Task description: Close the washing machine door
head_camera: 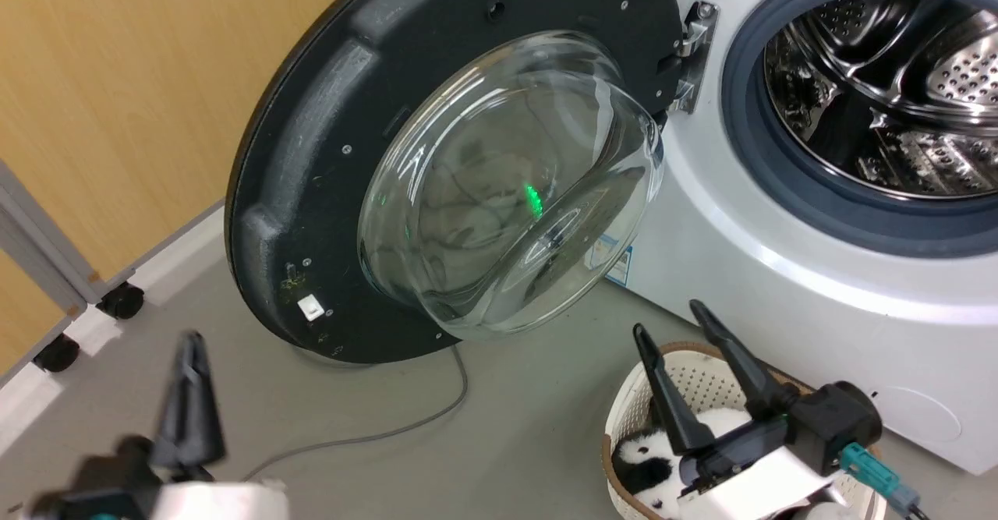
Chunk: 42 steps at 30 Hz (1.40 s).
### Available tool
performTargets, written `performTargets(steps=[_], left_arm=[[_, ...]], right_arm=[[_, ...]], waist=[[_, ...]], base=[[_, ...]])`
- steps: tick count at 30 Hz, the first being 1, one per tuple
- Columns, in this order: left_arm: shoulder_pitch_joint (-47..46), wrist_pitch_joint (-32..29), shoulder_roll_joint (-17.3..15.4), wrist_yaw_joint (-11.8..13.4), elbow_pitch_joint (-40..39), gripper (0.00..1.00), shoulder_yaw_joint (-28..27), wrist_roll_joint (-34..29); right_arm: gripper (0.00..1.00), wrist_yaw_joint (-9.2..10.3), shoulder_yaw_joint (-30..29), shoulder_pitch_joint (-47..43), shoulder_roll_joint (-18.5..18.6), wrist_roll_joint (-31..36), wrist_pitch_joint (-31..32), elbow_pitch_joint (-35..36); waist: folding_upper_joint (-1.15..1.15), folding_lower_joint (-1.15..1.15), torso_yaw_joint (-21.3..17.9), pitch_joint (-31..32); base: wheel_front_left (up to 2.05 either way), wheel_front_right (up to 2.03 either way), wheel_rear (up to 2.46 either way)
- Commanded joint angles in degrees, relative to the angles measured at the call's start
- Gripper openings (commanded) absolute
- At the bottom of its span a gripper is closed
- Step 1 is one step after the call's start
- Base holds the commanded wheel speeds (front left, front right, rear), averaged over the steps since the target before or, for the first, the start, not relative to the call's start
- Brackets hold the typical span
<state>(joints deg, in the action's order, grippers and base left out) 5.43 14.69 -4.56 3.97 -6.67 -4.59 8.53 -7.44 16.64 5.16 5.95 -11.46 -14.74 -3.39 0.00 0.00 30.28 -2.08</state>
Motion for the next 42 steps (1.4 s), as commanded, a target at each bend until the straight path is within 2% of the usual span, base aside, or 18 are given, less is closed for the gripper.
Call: performTargets(steps=[1, 4, 10, 18, 22, 27, 30, 33, 37, 42], left_arm=[[-1.47, 0.30, -0.79, -0.58, -0.40, 0.00, -0.57, 0.44], [-4.42, 0.30, -3.47, -2.95, 0.41, 0.00, -2.17, 1.90], [-13.00, -1.96, -10.42, -6.49, 5.42, 0.00, -8.02, 7.75], [-26.41, -6.15, -18.83, -9.26, 20.07, 0.00, -16.99, 19.95], [-33.19, -12.01, -21.14, -10.08, 29.71, 0.00, -20.94, 29.01], [-40.05, -25.18, -21.41, -10.36, 42.23, 0.00, -25.23, 42.19], [-43.93, -33.28, -19.72, -8.45, 48.46, 0.00, -29.75, 51.34], [-47.32, -37.69, -18.34, -6.09, 52.24, 0.00, -35.51, 59.60], [-47.05, -46.46, -17.05, -7.52, 53.57, 0.00, -34.34, 62.57], [-43.91, -57.94, -14.89, -9.91, 50.55, 0.00, -31.64, 65.39]], right_arm=[[1.00, -0.05, -0.43, -0.41, 0.32, 0.49, -0.26, 0.40], [1.00, -0.05, -1.87, -1.50, 0.09, 1.33, -0.26, 1.22], [1.00, -0.05, -2.08, -0.75, 0.49, 2.99, -0.26, 2.67], [1.00, -0.05, -1.43, 2.01, 1.64, 3.43, -0.21, 3.17], [1.00, -0.05, -1.22, 3.06, 2.14, 3.40, -0.15, 3.29], [1.00, -0.05, -0.90, 3.99, 2.45, 3.53, -0.15, 3.24], [1.00, -0.05, -0.79, 4.26, 2.19, 3.81, -0.16, 3.20], [1.00, -0.05, -0.54, 4.43, 2.01, 3.88, -0.18, 3.05], [1.00, -0.05, -0.39, 4.40, 1.74, 3.75, -0.20, 2.62], [1.00, -0.05, -0.57, 4.16, 1.52, 3.41, -0.23, 2.11]], waist=[[0.00, 0.00, -0.06, -0.34], [0.00, 0.00, -0.21, -1.01], [0.00, 0.00, -3.58, -5.07], [0.00, 0.00, -7.40, -9.21], [0.00, 0.00, -8.37, -10.42], [0.00, 0.00, -9.02, -11.22], [0.00, 0.00, -9.16, -11.30], [0.00, 0.00, -9.22, -11.17], [0.00, 0.00, -9.18, -10.30], [0.00, 0.00, -9.25, -8.66]], base=[[0.00, 0.00, 0.00], [0.00, 0.00, 0.00], [0.00, 0.00, 0.00], [0.00, 0.00, 0.00], [0.00, 0.00, 0.00], [0.00, 0.00, 0.00], [0.00, 0.00, 0.00], [0.00, 0.00, 0.00], [0.00, 0.00, 0.00], [0.00, 0.00, 0.00]])
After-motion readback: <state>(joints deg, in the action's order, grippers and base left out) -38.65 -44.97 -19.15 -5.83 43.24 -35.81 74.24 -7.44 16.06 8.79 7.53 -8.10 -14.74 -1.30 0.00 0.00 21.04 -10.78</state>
